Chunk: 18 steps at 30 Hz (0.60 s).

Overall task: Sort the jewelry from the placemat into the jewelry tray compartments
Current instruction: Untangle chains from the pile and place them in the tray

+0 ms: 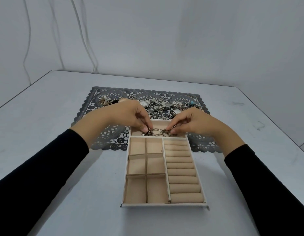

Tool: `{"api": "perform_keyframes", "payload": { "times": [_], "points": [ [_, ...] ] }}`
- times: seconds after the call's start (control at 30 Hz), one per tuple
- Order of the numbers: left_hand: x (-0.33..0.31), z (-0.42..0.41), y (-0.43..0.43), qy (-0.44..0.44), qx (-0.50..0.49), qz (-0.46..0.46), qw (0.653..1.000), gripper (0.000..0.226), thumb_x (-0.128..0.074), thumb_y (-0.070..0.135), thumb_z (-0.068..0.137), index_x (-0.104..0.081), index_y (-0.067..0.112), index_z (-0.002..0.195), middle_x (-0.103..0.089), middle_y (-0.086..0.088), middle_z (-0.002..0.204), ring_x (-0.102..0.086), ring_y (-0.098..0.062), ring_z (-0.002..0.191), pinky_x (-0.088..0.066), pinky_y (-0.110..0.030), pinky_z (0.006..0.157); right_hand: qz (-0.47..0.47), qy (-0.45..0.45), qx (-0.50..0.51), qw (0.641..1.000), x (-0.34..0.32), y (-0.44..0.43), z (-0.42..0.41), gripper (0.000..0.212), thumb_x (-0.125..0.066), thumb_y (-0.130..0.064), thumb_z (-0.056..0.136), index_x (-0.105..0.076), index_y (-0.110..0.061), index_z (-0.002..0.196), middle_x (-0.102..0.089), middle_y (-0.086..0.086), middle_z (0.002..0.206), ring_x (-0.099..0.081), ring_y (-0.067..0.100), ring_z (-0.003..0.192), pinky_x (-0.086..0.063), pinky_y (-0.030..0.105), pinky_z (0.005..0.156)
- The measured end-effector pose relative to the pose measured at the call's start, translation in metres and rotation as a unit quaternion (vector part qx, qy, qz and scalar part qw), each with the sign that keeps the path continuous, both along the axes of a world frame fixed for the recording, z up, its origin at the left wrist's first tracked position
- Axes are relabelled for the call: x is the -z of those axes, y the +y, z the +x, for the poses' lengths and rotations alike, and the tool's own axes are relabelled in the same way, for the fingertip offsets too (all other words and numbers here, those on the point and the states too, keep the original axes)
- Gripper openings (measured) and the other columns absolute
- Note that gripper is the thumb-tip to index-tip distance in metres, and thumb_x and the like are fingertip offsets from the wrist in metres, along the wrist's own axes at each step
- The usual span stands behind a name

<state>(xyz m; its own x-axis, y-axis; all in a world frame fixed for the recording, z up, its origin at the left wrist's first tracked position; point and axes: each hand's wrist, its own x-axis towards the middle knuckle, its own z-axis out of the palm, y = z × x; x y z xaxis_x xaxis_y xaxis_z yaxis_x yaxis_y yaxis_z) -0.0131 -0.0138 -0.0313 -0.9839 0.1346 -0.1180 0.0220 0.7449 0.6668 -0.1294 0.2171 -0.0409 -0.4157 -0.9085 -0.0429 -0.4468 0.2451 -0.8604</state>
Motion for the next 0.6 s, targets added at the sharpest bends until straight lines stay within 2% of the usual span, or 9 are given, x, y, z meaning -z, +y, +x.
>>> {"api": "perform_keyframes", "payload": {
  "times": [0.1, 0.17, 0.27, 0.33, 0.4, 0.47, 0.53, 0.6],
  "points": [
    [0.0, -0.001, -0.003, -0.011, 0.008, 0.007, 1.0, 0.024, -0.082, 0.018, 0.078, -0.079, 0.027, 0.1, -0.077, -0.005, 0.086, -0.071, -0.012, 0.081, -0.059, -0.031, 0.082, 0.015, 0.002, 0.0, 1.0, 0.0, 0.0, -0.001, 0.022, -0.074, 0.001, 0.078, -0.076, -0.009, 0.098, -0.075, 0.011, 0.091, -0.072, 0.025, 0.091, -0.056, 0.025, 0.081],
    [0.0, 0.0, -0.006, -0.015, 0.017, 0.019, 1.0, 0.027, -0.081, 0.017, 0.078, -0.078, 0.027, 0.103, -0.076, -0.011, 0.088, -0.07, -0.014, 0.079, -0.058, -0.033, 0.082, 0.024, 0.012, -0.006, 1.0, -0.002, 0.001, -0.002, 0.023, -0.075, 0.001, 0.077, -0.076, -0.009, 0.098, -0.076, 0.007, 0.092, -0.072, 0.023, 0.092, -0.056, 0.027, 0.085],
    [-0.001, 0.002, -0.009, -0.033, 0.025, 0.039, 0.998, 0.027, -0.079, 0.012, 0.079, -0.078, 0.025, 0.102, -0.077, 0.004, 0.1, -0.072, -0.012, 0.094, -0.056, -0.026, 0.09, 0.04, 0.036, -0.021, 0.998, -0.004, 0.002, -0.004, 0.023, -0.077, -0.002, 0.077, -0.077, -0.012, 0.098, -0.075, 0.003, 0.095, -0.07, 0.019, 0.096, -0.054, 0.033, 0.093],
    [-0.001, 0.002, -0.008, -0.037, 0.017, 0.043, 0.998, 0.024, -0.077, 0.011, 0.081, -0.078, 0.022, 0.102, -0.077, 0.004, 0.099, -0.073, -0.009, 0.089, -0.057, -0.024, 0.084, 0.046, 0.035, -0.022, 0.998, -0.006, 0.001, -0.005, 0.022, -0.077, -0.005, 0.078, -0.077, -0.015, 0.097, -0.075, 0.004, 0.096, -0.07, 0.023, 0.095, -0.054, 0.037, 0.093],
    [-0.001, 0.001, -0.007, -0.018, 0.005, 0.032, 0.999, 0.022, -0.076, 0.014, 0.084, -0.078, 0.02, 0.105, -0.078, 0.006, 0.092, -0.071, -0.001, 0.08, -0.054, -0.016, 0.076, 0.043, 0.035, -0.013, 0.998, -0.006, 0.0, -0.006, 0.021, -0.074, -0.005, 0.08, -0.077, -0.015, 0.098, -0.075, 0.005, 0.093, -0.071, 0.023, 0.09, -0.056, 0.032, 0.087],
    [0.0, 0.001, -0.004, 0.011, -0.01, 0.019, 1.0, 0.022, -0.074, 0.015, 0.086, -0.077, 0.019, 0.107, -0.076, 0.016, 0.087, -0.068, 0.007, 0.078, -0.048, -0.009, 0.073, 0.038, 0.057, -0.002, 0.998, -0.006, -0.003, -0.004, 0.02, -0.072, -0.006, 0.083, -0.076, -0.015, 0.101, -0.076, 0.0, 0.089, -0.071, 0.013, 0.084, -0.054, 0.021, 0.078],
    [0.001, 0.002, -0.002, 0.021, -0.017, 0.015, 1.0, 0.023, -0.073, 0.014, 0.086, -0.077, 0.019, 0.108, -0.073, 0.024, 0.081, -0.065, 0.012, 0.074, -0.046, -0.006, 0.072, 0.043, 0.082, 0.002, 0.996, -0.004, -0.007, -0.001, 0.022, -0.071, -0.01, 0.085, -0.075, -0.019, 0.104, -0.076, -0.006, 0.092, -0.07, 0.007, 0.087, -0.053, 0.018, 0.08],
    [0.003, 0.004, -0.001, 0.023, -0.017, -0.004, 1.0, 0.024, -0.074, 0.017, 0.086, -0.076, 0.025, 0.109, -0.073, 0.028, 0.083, -0.066, 0.011, 0.081, -0.046, -0.007, 0.078, 0.054, 0.109, -0.002, 0.993, -0.004, -0.009, 0.002, 0.023, -0.07, -0.013, 0.086, -0.075, -0.024, 0.106, -0.075, -0.012, 0.094, -0.068, 0.003, 0.091, -0.053, 0.021, 0.086]
  ]
}}
